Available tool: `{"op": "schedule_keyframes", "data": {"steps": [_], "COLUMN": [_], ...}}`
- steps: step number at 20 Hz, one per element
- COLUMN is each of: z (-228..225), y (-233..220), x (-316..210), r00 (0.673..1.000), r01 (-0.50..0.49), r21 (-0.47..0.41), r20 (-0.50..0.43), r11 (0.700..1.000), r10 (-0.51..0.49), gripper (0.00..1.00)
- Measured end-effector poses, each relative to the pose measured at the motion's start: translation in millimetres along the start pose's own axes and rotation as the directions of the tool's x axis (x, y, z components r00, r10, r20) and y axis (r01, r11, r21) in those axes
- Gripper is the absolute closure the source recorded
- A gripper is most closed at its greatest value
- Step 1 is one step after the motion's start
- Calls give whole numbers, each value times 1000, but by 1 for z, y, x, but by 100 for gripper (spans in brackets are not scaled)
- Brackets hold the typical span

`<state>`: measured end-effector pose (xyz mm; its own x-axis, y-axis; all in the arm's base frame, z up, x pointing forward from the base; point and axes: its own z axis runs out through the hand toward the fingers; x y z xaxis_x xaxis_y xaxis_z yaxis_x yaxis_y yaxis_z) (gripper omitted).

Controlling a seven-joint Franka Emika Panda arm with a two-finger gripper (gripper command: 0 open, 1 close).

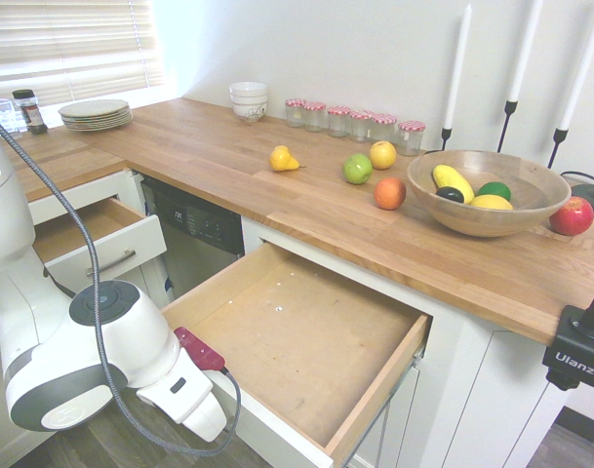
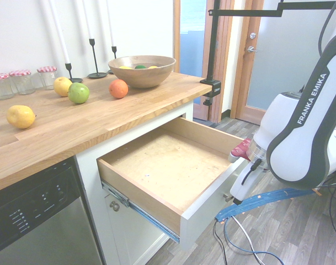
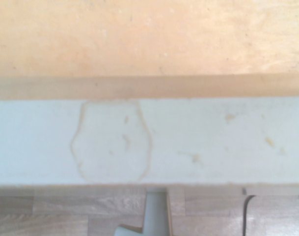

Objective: Close the drawer

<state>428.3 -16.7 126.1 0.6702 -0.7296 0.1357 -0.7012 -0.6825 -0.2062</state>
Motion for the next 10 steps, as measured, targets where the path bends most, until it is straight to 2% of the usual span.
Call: {"op": "schedule_keyframes", "data": {"steps": [5, 10], "z": [11, 15], "y": [-18, -55], "x": [13, 35], "r00": [1000, 1000], "r01": [-1, 6], "r21": [17, 21], "r20": [-1, 2], "r11": [1000, 1000], "r10": [1, -6], "gripper": [100, 100]}}
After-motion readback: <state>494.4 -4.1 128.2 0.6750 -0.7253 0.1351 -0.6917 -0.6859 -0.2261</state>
